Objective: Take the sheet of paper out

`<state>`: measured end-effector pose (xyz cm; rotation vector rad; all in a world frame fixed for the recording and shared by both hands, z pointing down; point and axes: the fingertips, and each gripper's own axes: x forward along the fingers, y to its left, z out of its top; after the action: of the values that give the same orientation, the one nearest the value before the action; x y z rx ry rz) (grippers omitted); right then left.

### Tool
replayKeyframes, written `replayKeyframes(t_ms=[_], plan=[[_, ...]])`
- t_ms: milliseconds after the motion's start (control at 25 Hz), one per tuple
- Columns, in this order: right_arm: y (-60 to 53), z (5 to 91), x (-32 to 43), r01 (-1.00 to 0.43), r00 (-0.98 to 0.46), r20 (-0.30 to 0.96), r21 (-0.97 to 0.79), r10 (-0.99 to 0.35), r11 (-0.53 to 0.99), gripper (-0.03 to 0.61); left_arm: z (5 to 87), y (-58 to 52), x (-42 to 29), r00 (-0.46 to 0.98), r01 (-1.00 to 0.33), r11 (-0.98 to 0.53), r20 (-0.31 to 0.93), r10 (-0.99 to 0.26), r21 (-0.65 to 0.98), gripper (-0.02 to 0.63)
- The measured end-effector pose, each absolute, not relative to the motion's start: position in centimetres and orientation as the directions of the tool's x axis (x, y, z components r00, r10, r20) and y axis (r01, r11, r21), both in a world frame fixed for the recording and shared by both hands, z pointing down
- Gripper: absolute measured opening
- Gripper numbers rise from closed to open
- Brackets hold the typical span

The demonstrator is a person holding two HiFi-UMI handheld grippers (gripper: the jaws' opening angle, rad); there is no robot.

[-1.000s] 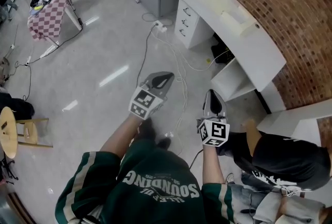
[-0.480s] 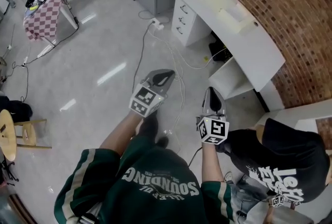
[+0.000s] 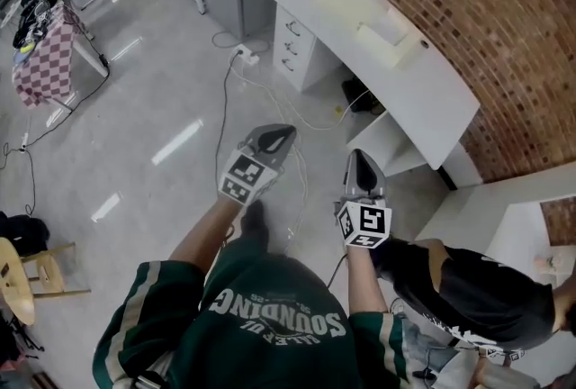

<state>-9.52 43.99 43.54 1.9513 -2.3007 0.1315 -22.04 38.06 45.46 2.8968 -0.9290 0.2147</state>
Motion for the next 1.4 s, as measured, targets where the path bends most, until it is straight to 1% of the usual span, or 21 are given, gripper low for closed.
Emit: replayKeyframes(t_ms=[200, 520, 680, 1120, 1400], plan=[[39.6, 43.1, -8.9, -0.993, -0.114, 0.155, 0.025, -0.981, 0.119, -0.014, 45.6, 33.0, -21.5, 0.831, -0.546, -0.837, 0.151, -0.535, 0.035, 0.011], [33.8, 43.1, -10.3, -0.997, -0.059, 0.153, 0.033, -0.986, 0.064, -0.014, 45.6, 26.9, -22.3, 0.864, -0.494, -0.869, 0.138, -0.484, 0.041, 0.011], [31.7, 43.3, -11.1, -0.999, -0.037, 0.153, 0.021, -0.988, 0.040, -0.014, 46.2, 24.8, -23.0, 0.876, -0.468, -0.883, 0.152, -0.458, 0.039, 0.011], [27.9, 44.1, -12.4, -0.999, -0.036, 0.176, 0.028, -0.984, 0.041, -0.014, 47.2, 20.9, -23.7, 0.880, -0.462, -0.883, 0.170, -0.444, 0.083, 0.011], [24.5, 43.8, -12.8, -0.998, -0.061, 0.163, 0.021, -0.985, 0.065, -0.014, 47.1, 18.2, -23.7, 0.874, -0.469, -0.880, 0.176, -0.452, 0.069, 0.011]])
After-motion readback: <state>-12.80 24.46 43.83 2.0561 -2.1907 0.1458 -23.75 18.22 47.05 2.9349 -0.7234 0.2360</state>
